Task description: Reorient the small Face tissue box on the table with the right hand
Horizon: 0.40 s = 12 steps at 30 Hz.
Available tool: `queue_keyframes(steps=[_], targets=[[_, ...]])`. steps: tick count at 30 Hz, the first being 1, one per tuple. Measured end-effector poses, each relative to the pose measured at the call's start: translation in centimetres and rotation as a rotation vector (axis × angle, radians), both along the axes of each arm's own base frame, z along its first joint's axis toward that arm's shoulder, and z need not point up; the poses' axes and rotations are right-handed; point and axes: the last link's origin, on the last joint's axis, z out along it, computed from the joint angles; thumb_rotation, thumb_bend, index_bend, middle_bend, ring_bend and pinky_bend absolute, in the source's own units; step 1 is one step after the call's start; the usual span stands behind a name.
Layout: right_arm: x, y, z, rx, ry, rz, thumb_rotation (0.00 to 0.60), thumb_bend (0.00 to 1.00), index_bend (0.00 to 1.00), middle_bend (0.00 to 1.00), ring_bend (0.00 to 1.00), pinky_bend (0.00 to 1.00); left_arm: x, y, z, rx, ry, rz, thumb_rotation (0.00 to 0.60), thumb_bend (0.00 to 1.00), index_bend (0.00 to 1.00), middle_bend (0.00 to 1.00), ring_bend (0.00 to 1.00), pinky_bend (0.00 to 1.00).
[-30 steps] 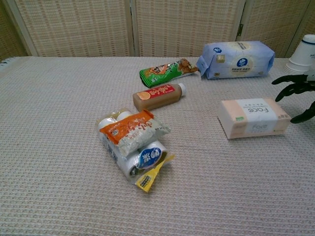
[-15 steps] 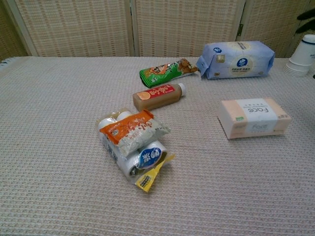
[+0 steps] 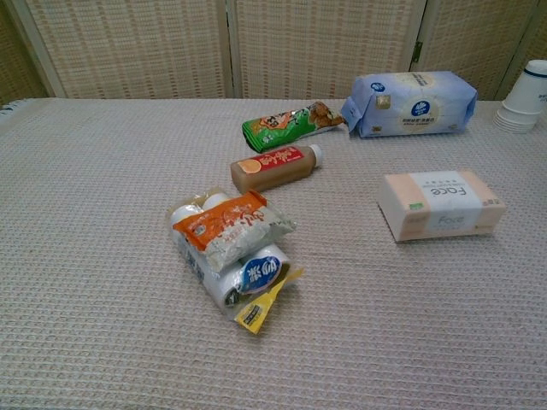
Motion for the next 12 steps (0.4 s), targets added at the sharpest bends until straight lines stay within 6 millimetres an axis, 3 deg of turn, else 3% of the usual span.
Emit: queue_keyframes(steps=[4,12], targets=[[-2.6,0.3,-0.3,0.008,0.033,-0.063,0.600,0.07,0.00,0.08,0.07,0.00,0.0,0.1,-0.1,-0.006,0.004,0.000,0.600,0.49,0.25,0.00,0.00,0.12],[-3.3,0.2,-0.3,0.014,0.010,-0.111,0.600,0.07,0.00,0.08,0.07,0.00,0.0,0.1,-0.3,-0.010,0.009,0.002,0.600,0.49,0.25,0.00,0.00,0.12]])
